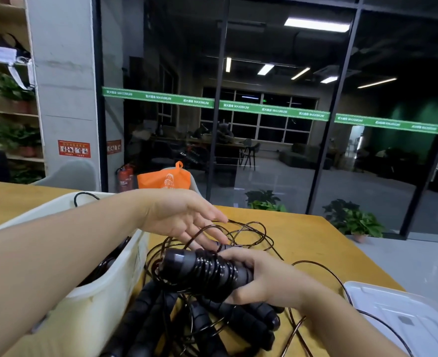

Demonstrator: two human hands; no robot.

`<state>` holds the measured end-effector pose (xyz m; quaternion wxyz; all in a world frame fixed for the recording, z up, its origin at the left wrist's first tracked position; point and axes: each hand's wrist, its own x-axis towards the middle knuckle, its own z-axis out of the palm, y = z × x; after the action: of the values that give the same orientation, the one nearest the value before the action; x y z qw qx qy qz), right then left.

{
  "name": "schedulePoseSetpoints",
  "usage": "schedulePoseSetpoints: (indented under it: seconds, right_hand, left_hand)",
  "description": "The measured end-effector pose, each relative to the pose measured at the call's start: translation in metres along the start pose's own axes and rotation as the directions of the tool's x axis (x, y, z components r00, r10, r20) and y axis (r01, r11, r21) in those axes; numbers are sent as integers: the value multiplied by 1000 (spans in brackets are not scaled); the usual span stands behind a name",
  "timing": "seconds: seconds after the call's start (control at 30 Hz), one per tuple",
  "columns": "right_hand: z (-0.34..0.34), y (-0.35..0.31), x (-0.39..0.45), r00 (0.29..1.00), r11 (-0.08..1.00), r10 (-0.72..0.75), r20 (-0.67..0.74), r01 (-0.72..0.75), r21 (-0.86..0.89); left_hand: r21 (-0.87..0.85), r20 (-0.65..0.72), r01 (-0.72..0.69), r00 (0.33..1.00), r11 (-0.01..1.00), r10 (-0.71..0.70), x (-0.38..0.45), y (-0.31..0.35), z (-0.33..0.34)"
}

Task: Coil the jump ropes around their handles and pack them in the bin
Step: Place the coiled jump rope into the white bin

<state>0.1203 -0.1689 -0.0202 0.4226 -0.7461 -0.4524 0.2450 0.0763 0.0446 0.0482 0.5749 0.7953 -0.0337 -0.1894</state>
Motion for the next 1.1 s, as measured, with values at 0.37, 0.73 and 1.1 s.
schedulePoseSetpoints:
  seconds: [0.37,0.73,1.1]
  right_hand:
    - [-3,-34,28,973,911,42,-227,-131,-391]
    - [24,-82,61,984,976,-54,-170,16,-215]
    - [41,-126,83,997,996,79,-6,-79,33]
  left_hand:
    - [756,-214,-150,863,638,457,-32,1,10]
    - [826,-284,-170,699,538,657,-81,-25,-36]
    - [491,-530,-273,660,827,532,-115,-61,-78]
